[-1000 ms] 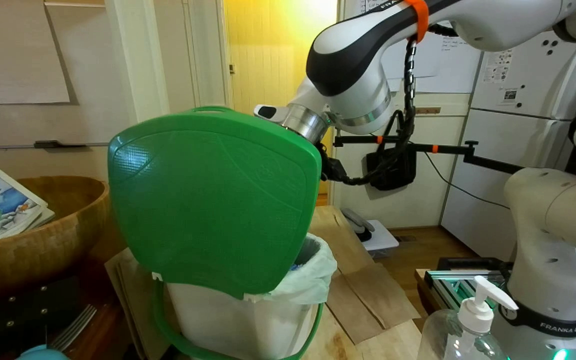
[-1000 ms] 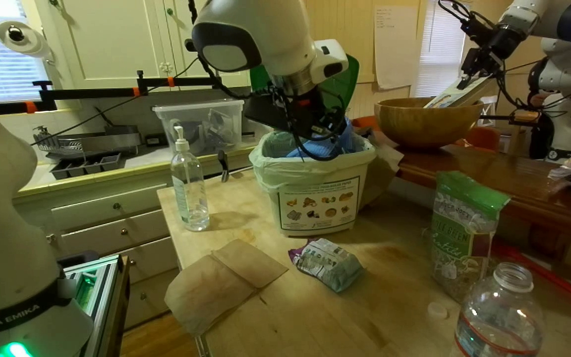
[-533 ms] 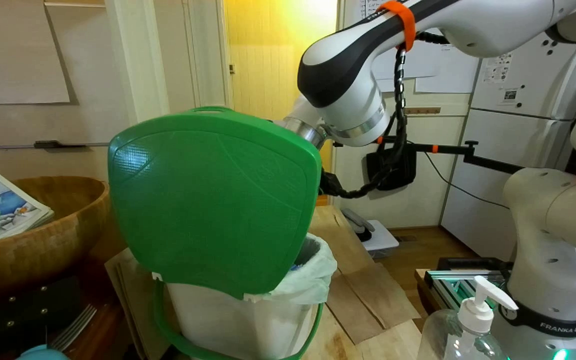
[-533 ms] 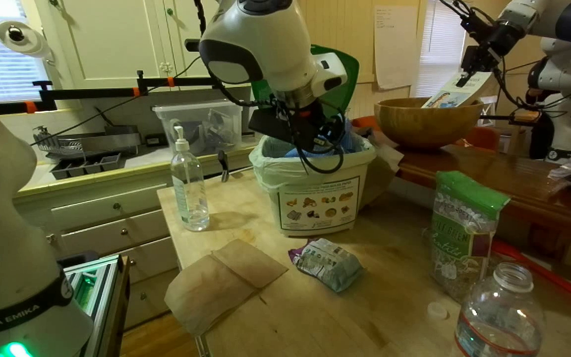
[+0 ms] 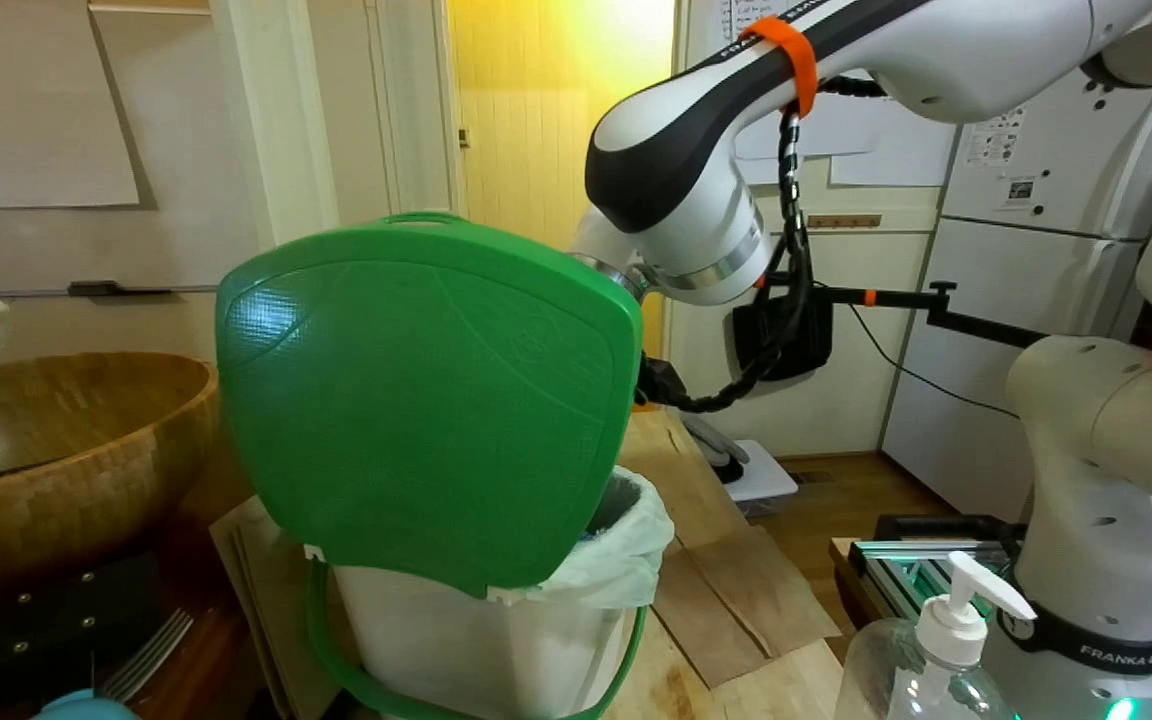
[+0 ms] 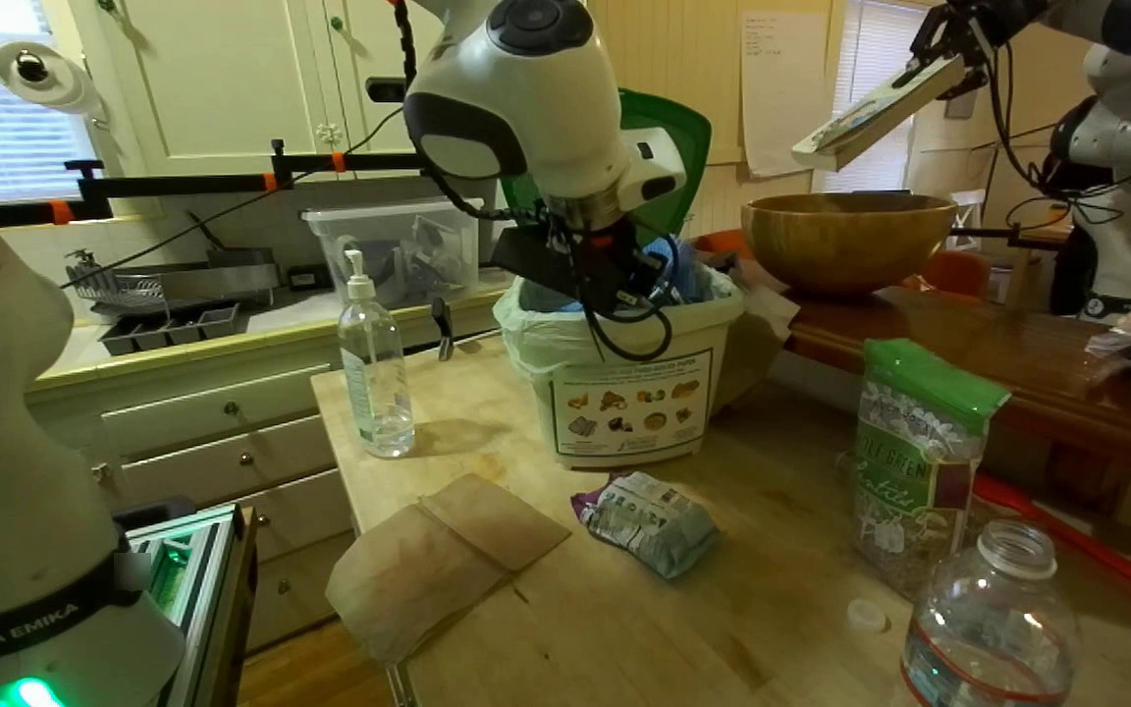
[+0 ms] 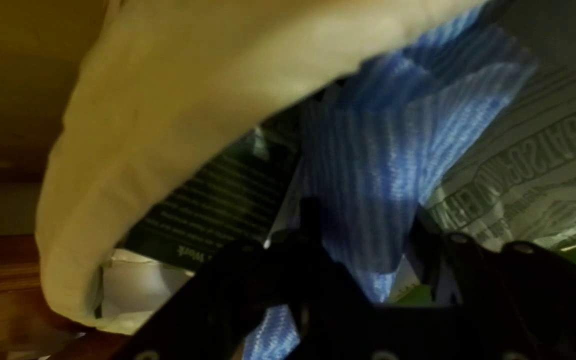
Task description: Open the bin, take the blue object and then put it back, then close the bin
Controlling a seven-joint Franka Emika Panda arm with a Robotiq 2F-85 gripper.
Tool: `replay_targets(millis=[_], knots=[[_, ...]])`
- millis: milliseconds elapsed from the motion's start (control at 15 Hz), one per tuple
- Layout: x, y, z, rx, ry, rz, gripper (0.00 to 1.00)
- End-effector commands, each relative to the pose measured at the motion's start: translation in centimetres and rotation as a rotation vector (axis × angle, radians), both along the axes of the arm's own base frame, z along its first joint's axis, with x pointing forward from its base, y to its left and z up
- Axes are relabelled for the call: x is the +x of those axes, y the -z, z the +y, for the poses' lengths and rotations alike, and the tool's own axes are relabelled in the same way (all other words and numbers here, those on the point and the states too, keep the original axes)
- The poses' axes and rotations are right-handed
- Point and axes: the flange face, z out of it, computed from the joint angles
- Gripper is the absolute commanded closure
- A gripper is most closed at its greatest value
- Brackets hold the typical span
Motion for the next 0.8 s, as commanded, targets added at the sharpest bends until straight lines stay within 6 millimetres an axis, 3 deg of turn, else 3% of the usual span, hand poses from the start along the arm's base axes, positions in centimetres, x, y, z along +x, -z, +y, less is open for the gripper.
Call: replay_targets(millis=[0, 133, 400, 733], knots=[[0.3, -0.3, -0.4, 0.066, -0.003, 0.053, 0.85], [0.1, -1.0, -0.5, 0.110, -0.007, 0.079, 0.99], [-0.6, -3.4, -1.0, 0.199, -0.024, 0.131, 1.00], [-2.3, -8.0, -2.9, 0.241, -0.001, 0.180, 0.99]])
